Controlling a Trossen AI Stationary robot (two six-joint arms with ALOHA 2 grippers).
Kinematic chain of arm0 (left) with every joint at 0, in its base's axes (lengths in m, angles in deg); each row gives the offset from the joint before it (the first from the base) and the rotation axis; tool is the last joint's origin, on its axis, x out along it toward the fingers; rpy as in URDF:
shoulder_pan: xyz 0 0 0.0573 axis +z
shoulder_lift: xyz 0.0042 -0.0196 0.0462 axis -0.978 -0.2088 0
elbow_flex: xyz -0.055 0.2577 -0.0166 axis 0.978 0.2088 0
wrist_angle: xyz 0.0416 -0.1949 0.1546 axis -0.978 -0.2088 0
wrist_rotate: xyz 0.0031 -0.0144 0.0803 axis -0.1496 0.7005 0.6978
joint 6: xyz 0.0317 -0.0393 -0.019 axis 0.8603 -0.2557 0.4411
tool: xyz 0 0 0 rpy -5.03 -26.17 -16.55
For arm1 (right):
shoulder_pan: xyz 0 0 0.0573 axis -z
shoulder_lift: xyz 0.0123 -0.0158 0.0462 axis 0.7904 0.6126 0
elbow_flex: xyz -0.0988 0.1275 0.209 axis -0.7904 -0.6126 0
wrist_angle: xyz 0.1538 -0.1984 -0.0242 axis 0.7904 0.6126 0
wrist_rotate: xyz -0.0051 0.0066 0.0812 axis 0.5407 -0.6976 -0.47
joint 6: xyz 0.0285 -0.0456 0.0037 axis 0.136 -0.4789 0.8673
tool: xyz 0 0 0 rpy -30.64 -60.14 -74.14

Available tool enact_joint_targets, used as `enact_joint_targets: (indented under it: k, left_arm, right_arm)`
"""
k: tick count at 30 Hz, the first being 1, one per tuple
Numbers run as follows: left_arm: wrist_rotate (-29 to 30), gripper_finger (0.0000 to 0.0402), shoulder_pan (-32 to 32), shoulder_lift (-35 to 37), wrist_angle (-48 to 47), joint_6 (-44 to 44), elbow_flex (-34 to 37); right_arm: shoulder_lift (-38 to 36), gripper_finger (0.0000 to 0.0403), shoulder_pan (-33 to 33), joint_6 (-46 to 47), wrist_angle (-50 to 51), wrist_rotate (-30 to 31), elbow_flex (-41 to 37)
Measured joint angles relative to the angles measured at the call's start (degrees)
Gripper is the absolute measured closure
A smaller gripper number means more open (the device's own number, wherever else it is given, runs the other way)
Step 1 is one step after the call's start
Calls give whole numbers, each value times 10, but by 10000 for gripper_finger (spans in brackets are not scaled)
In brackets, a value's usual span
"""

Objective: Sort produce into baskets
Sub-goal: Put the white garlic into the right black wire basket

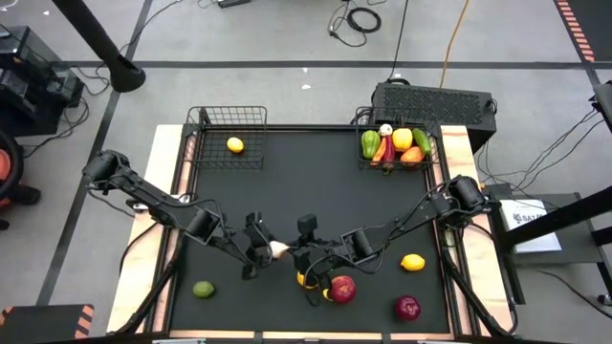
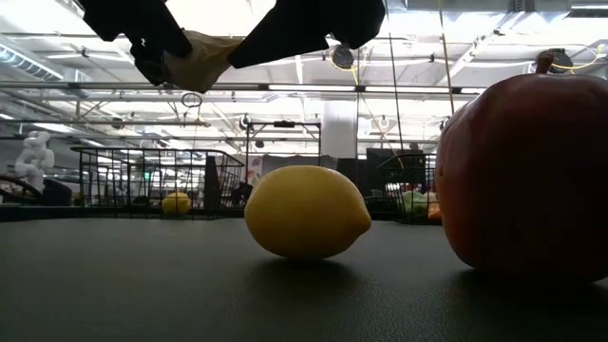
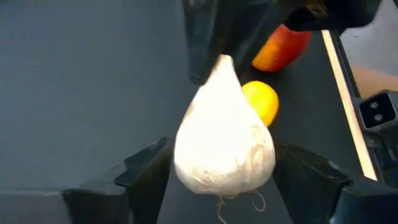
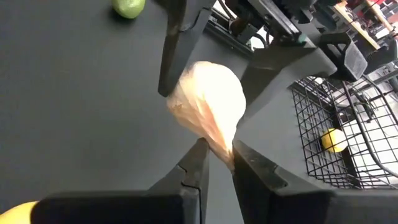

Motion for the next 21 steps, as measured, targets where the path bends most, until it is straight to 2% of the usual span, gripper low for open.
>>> enact_joint_targets:
  k: [8,13,17,21]
  left_arm:
    - [19,66,0,29,-4,1,0]
    - [31,61,0,49,-14,7,0]
    - [82,61,0,78,-61,-1,0]
    - [137,61,-4,114,-103,-17,0]
  right_arm:
    - [0,347,0,4,10,2,0]
    - [0,347,0,11,18,2,0]
    - [0,347,1,17,19,16,0]
    - [-7,346,8,17,39,69,0]
